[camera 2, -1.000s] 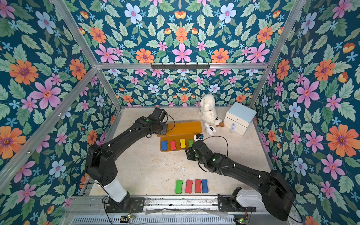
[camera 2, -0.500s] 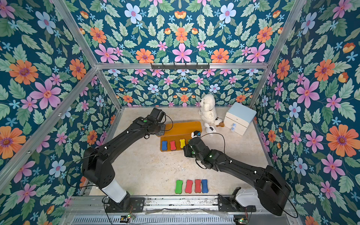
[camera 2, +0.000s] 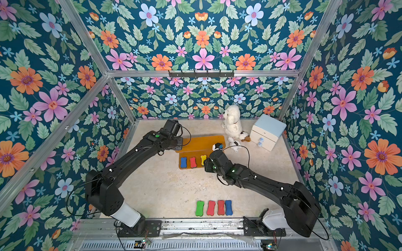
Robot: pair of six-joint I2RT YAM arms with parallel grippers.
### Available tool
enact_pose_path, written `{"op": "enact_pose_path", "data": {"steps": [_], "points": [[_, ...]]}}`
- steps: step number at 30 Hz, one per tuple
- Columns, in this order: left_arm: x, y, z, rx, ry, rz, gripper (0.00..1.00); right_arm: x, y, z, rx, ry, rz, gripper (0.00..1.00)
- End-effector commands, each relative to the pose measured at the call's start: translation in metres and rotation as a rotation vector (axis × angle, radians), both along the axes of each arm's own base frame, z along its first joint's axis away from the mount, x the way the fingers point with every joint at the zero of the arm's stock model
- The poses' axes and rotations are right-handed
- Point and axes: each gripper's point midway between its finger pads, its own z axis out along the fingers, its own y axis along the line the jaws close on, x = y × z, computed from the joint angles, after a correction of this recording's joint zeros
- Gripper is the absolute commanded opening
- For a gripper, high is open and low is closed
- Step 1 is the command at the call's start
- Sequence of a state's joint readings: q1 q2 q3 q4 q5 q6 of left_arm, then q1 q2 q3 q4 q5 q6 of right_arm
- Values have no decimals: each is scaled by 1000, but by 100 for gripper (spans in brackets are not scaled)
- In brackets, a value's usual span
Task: Remove the whiteboard erasers from the shelf
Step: Pick up the whiteboard eraser from the shelf.
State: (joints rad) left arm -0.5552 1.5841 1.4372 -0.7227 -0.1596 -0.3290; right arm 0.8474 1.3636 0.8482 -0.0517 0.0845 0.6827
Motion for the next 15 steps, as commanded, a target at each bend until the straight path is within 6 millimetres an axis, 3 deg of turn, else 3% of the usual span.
{"op": "enact_pose_path", "data": {"steps": [1,9,13,15], "points": [[-16,2,2,-61,28,31,0,10,-5,11,17,-38,-12,40],[-61,0,-3,-122,58,104,0,23,-12,30,82,-103,1,40],[-89,-17,-12,-132,70,115,0,23,-21,36,104,-126,0,40],[-109,-27,-27,-124,95,115,0,24,-29,42,123,-141,-5,40]]}}
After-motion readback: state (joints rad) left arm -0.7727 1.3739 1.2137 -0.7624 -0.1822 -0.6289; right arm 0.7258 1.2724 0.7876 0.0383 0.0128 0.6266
